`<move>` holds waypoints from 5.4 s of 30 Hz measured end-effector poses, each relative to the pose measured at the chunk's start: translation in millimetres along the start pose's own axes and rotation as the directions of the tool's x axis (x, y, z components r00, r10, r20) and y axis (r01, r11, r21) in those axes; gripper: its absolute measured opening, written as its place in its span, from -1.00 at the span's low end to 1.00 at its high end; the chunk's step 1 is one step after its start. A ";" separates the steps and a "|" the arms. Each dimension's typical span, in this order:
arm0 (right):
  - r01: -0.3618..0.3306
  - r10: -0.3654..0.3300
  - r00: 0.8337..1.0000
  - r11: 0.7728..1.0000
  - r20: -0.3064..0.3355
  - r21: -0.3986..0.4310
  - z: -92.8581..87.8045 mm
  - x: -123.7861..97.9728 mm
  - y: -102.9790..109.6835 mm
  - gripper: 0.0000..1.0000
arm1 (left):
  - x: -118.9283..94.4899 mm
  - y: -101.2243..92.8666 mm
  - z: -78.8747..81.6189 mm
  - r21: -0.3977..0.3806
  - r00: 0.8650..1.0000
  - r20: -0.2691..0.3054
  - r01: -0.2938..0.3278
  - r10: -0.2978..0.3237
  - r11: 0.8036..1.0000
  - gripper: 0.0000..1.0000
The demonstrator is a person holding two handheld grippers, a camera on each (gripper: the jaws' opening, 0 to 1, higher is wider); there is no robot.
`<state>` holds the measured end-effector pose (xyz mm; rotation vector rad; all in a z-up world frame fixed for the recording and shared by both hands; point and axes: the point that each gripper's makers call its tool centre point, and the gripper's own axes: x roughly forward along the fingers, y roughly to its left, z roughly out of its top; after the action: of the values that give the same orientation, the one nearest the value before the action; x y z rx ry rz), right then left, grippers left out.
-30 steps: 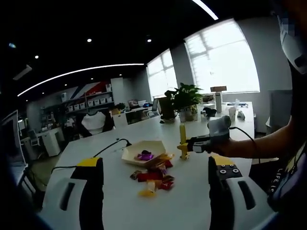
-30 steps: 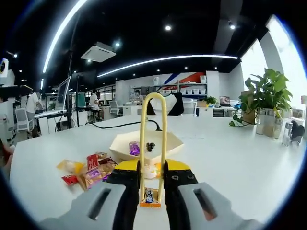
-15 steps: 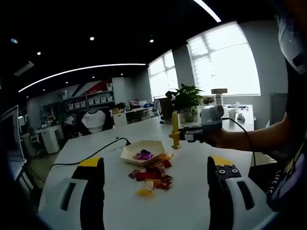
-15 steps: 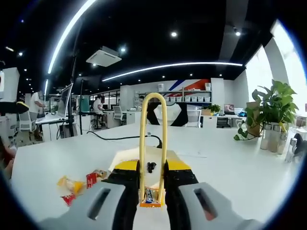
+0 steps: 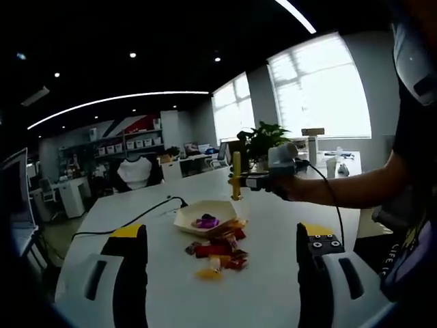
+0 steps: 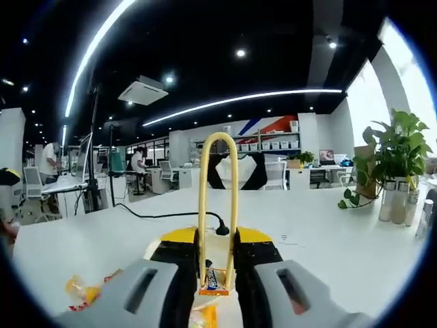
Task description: Place the target food into the container with the food tongs after gripping and lifting it, then release it inside without dropping or visibly crushing the food.
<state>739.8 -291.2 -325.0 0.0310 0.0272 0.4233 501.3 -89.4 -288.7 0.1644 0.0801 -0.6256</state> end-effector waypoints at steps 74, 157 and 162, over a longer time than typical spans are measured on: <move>-0.114 0.114 0.993 0.993 0.010 -0.003 -38.7 -32.7 23.3 -0.60 | 1.8 -8.0 -6.4 0.012 0.999 -0.028 0.021 -0.020 1.000 0.88; -0.762 0.761 0.648 0.648 -0.033 -0.022 -40.3 -66.8 69.8 -0.57 | 20.9 1.6 1.9 0.042 0.999 -0.050 0.014 -0.012 0.999 0.85; -0.785 0.782 0.619 0.618 -0.075 -0.040 -41.9 -66.4 65.9 -0.57 | 28.8 1.4 1.3 0.044 0.998 -0.058 0.020 -0.017 0.999 0.85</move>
<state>650.8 -257.4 -363.2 -0.0415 0.0493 1.3267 525.4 -105.1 -290.9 0.2253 0.1230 -0.6413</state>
